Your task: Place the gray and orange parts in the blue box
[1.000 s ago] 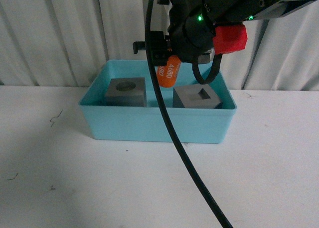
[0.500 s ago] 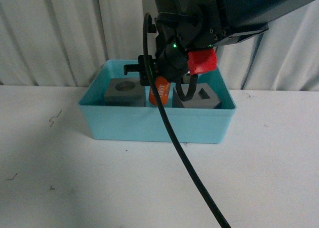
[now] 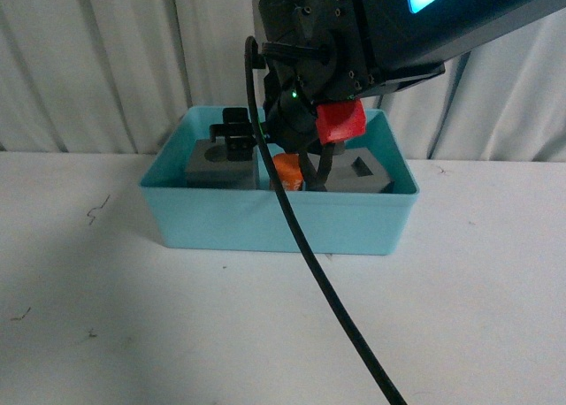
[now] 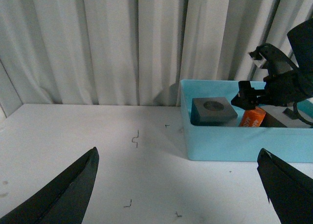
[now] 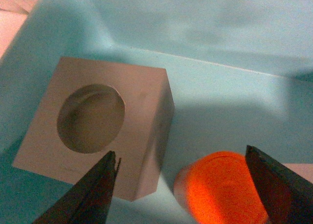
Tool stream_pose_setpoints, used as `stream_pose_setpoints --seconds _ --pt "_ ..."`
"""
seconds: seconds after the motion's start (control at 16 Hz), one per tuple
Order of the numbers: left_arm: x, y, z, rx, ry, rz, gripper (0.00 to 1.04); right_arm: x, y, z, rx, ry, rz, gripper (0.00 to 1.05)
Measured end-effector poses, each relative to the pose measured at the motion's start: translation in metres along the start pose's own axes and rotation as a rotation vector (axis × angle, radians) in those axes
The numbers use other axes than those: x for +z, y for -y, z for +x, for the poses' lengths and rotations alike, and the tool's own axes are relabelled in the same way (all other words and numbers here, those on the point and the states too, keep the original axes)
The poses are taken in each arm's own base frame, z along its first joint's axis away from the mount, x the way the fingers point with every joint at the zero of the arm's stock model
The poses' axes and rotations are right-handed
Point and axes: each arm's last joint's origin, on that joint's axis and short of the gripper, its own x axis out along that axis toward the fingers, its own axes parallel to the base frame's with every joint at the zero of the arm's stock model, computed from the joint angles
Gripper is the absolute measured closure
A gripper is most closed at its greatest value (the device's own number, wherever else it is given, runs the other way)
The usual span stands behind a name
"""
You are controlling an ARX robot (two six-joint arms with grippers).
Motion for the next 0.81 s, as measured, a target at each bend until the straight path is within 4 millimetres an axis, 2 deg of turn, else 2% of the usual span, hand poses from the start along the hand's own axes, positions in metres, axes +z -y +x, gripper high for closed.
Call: stream_pose_setpoints --seconds 0.06,0.19,0.25,0.38,0.44,0.5,0.56,0.62,0.69,0.81 --pt "0.000 0.000 0.000 0.000 0.000 0.000 0.07 0.001 0.000 -0.002 0.011 0.039 0.008 0.08" --pt "0.000 0.000 0.000 0.000 0.000 0.000 0.07 0.006 -0.001 -0.018 0.052 0.097 0.007 0.07" --pt "0.000 0.000 0.000 0.000 0.000 0.000 0.07 0.015 -0.001 -0.035 0.073 0.151 0.008 0.06" --pt "0.000 0.000 0.000 0.000 0.000 0.000 0.07 0.045 0.004 -0.088 0.077 0.298 -0.011 0.06" --pt "0.000 0.000 0.000 0.000 0.001 0.000 0.07 0.059 0.015 -0.129 0.053 0.392 -0.020 0.06" --pt "0.000 0.000 0.000 0.000 0.001 0.000 0.07 0.061 0.033 -0.175 -0.014 0.472 -0.021 0.06" --pt "0.000 0.000 0.000 0.000 0.001 0.000 0.07 0.039 0.057 -0.220 -0.130 0.513 -0.008 0.06" --pt "0.000 0.000 0.000 0.000 0.000 0.000 0.07 0.007 0.074 -0.248 -0.230 0.481 0.025 0.06" --pt "0.000 0.000 0.000 0.000 0.000 0.000 0.07 -0.031 0.081 -0.277 -0.297 0.434 0.028 0.06" --pt "0.000 0.000 0.000 0.000 0.000 0.000 0.07 -0.084 0.081 -0.320 -0.383 0.370 0.095 0.06"
